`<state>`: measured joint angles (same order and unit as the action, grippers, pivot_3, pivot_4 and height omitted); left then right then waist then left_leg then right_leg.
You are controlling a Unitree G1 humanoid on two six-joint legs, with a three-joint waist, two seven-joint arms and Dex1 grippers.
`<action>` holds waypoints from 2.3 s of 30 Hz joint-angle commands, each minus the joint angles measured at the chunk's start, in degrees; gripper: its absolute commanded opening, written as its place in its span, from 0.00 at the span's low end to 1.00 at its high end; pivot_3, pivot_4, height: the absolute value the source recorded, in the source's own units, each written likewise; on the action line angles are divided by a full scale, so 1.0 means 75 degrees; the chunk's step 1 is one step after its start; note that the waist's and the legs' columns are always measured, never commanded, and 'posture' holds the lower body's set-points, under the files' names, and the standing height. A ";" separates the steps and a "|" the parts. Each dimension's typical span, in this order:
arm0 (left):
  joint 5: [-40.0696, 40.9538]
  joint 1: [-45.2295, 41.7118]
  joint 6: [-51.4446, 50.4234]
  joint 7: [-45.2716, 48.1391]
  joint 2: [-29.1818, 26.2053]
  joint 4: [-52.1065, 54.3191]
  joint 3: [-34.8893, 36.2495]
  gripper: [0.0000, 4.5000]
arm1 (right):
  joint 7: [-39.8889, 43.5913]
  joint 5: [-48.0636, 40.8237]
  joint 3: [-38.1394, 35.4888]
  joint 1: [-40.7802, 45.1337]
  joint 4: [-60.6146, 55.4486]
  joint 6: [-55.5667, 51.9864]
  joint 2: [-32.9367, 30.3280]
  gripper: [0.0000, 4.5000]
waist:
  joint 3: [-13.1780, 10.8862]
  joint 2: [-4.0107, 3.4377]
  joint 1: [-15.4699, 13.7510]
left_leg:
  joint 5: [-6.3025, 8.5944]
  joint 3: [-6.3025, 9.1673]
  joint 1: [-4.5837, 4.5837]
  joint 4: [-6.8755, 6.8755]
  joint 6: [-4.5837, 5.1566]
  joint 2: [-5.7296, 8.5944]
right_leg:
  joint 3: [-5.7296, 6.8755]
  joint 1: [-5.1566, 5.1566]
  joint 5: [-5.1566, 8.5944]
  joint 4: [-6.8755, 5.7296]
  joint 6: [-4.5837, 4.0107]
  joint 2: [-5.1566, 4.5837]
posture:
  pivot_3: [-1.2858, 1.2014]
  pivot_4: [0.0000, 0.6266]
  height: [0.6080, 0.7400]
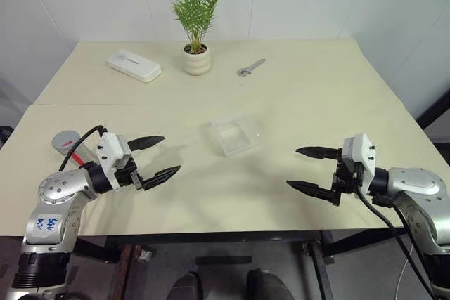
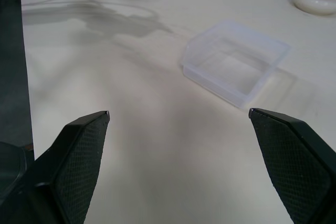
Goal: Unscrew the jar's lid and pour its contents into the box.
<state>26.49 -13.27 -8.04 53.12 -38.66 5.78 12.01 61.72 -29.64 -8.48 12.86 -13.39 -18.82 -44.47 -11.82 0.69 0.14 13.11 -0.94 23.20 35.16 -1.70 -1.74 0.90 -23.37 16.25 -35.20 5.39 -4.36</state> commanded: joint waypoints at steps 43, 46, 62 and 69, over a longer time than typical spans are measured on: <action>-0.3104 0.1295 -0.0198 -0.9240 0.4626 0.1669 0.1726 1.00 | -0.0510 0.0545 0.2181 0.3685 0.1706 0.0164 0.3797 1.00 | 0.0027 0.0076 0.0059 | 0.0062 -0.0136 0.0001 0.0103 0.0038 -0.0029 | -0.0141 -0.0046 -0.0064 -0.0038 0.0024 0.0008 | 0.52 0.24 1.00; -0.3100 0.1133 -0.0140 -0.9273 0.4345 0.1456 0.1930 1.00 | -0.0527 0.0570 0.2190 0.3640 0.1699 0.0171 0.3793 1.00 | 0.0027 0.0076 0.0077 | 0.0062 -0.0135 0.0000 0.0104 0.0037 -0.0037 | -0.0140 -0.0046 -0.0063 -0.0040 0.0022 0.0010 | 0.52 0.24 1.00; -0.2941 -0.0302 0.0522 -0.9318 0.3508 -0.0863 0.2157 1.00 | -0.0652 0.0719 0.2218 0.3598 0.1583 0.0146 0.3779 1.00 | 0.0027 0.0077 0.0105 | 0.0064 -0.0139 0.0001 0.0102 0.0037 -0.0033 | -0.0141 -0.0048 -0.0064 -0.0039 0.0024 0.0020 | 0.52 0.24 1.00; -0.2806 -0.0732 0.0681 -0.9225 0.3026 -0.1734 0.2302 1.00 | -0.0113 0.0629 0.2349 0.3564 0.1419 0.0264 0.3628 1.00 | 0.0027 0.0078 0.0183 | 0.0064 -0.0140 0.0002 0.0103 0.0036 -0.0035 | -0.0141 -0.0048 -0.0066 -0.0041 0.0027 0.0018 | 0.52 0.24 1.00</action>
<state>4.78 -17.87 -4.37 -16.46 -14.66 -7.11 28.24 59.54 -23.96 9.01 39.62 -0.22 -17.85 -16.81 -11.62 1.27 1.51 13.59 -1.99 23.20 35.93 -1.43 -2.00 -0.16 -23.73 15.76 -35.52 5.60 -4.23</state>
